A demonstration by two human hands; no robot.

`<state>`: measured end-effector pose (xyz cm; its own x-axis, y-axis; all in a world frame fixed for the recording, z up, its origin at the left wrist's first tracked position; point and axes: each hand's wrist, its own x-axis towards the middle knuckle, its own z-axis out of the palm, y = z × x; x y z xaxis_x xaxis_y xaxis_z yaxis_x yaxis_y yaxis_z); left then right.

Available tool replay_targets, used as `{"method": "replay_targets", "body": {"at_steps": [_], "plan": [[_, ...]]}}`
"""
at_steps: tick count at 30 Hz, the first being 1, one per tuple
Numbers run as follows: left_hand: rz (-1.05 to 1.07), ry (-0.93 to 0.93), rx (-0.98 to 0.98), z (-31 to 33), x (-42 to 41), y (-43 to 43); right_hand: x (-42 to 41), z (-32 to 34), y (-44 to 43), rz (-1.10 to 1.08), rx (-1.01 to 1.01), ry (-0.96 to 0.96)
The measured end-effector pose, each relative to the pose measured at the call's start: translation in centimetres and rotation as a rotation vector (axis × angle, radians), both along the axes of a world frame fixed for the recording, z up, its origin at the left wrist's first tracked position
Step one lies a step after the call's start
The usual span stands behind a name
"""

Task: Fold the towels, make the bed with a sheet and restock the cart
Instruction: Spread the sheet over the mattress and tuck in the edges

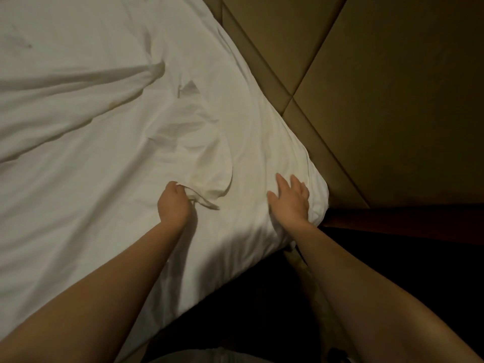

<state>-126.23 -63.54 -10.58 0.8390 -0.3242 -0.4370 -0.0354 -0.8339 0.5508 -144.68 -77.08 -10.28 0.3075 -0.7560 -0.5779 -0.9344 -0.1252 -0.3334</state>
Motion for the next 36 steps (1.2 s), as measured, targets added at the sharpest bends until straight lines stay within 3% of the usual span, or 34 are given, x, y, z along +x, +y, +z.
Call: {"method": "replay_targets", "body": {"at_steps": [4,6,9,12,15,18,22,26,31,33,36], "plan": [[0.38,0.192,-0.143,0.7,2.2,0.9,3.9,0.5,0.8,0.148,0.065,-0.144],[0.342,0.206,-0.149,1.2,2.5,1.2,6.4,1.0,1.6,0.082,0.207,-0.268],[0.135,0.222,-0.176,2.2,1.0,0.7,9.8,2.0,3.2,-0.292,0.585,-0.515],[-0.02,0.331,-0.22,3.5,-1.6,0.0,11.0,3.1,3.9,-0.505,0.761,-0.58],[-0.188,0.39,-0.202,4.6,-3.8,-0.4,9.8,3.0,3.5,-0.643,0.764,-0.584],[-0.35,0.449,-0.168,4.9,-6.1,-0.8,7.2,3.4,3.0,-0.656,0.807,-0.449],[-0.504,0.463,-0.108,4.5,-8.3,-1.8,3.9,3.9,2.1,-0.692,0.832,-0.467],[-0.639,0.465,-0.081,3.6,-9.8,-2.0,1.6,4.8,1.4,-0.573,0.63,-0.352],[-0.752,0.37,-0.087,4.1,-12.1,-2.4,-0.6,5.3,3.2,-0.581,0.652,-0.38],[-0.797,0.304,-0.076,4.7,-12.9,-2.6,-1.1,4.8,4.0,-0.497,0.514,-0.338],[-0.756,0.27,-0.077,3.7,-13.6,-2.6,-1.8,3.2,4.0,-0.612,0.307,-0.245]]}}
